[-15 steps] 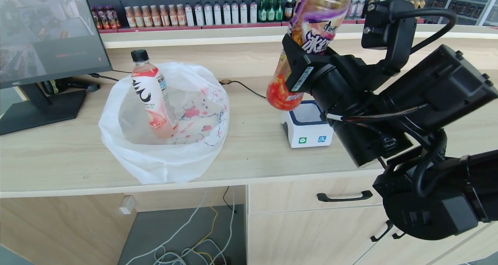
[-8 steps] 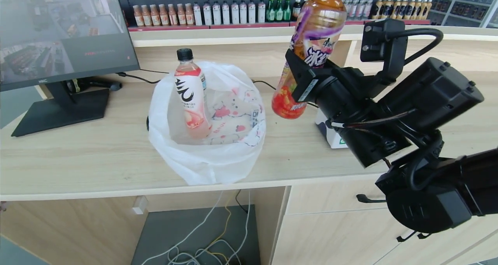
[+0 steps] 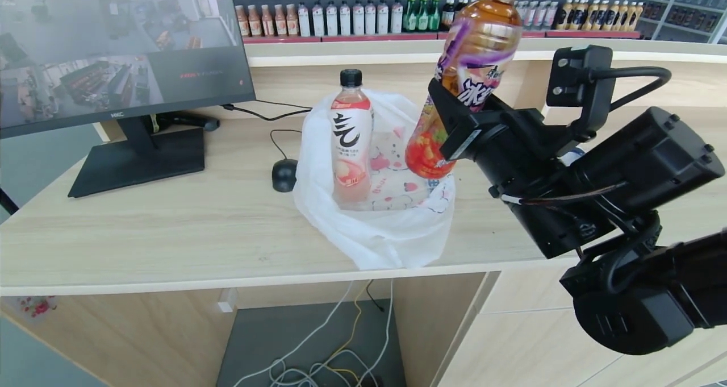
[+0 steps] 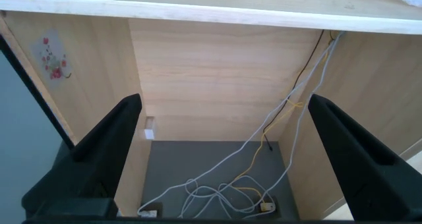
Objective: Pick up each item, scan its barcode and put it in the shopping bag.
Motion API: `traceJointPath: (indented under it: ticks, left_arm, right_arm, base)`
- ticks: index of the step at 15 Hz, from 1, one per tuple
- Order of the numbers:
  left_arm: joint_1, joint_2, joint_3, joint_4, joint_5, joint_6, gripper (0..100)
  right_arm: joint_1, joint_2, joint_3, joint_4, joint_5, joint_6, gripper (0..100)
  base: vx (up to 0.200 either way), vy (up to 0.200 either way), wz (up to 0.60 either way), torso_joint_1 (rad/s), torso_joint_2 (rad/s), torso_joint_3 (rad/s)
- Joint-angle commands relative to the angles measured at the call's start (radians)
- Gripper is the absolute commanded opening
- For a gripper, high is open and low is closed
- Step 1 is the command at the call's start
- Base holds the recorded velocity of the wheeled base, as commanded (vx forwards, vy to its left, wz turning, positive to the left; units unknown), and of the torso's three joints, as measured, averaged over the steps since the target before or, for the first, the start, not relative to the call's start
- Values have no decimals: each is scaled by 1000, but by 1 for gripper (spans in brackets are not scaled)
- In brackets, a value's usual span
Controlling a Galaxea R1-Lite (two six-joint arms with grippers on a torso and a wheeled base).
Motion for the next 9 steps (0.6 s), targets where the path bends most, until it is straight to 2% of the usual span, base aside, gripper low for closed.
traceJointPath:
  ticks: [1, 7, 9]
  left_arm:
    - [0, 0, 0, 0, 0, 0, 100]
    - [0, 0, 0, 0, 0, 0, 100]
    - [0, 0, 0, 0, 0, 0, 100]
  right_arm:
    - [-1, 8, 4, -2, 0, -1, 0]
    - [-15, 86, -35, -17, 0, -4, 0]
    - [-35, 121, -42, -19, 11, -47, 0]
  base:
    - [0, 0, 0, 0, 0, 0]
    - [0, 0, 0, 0, 0, 0]
    - [0, 0, 0, 0, 0, 0]
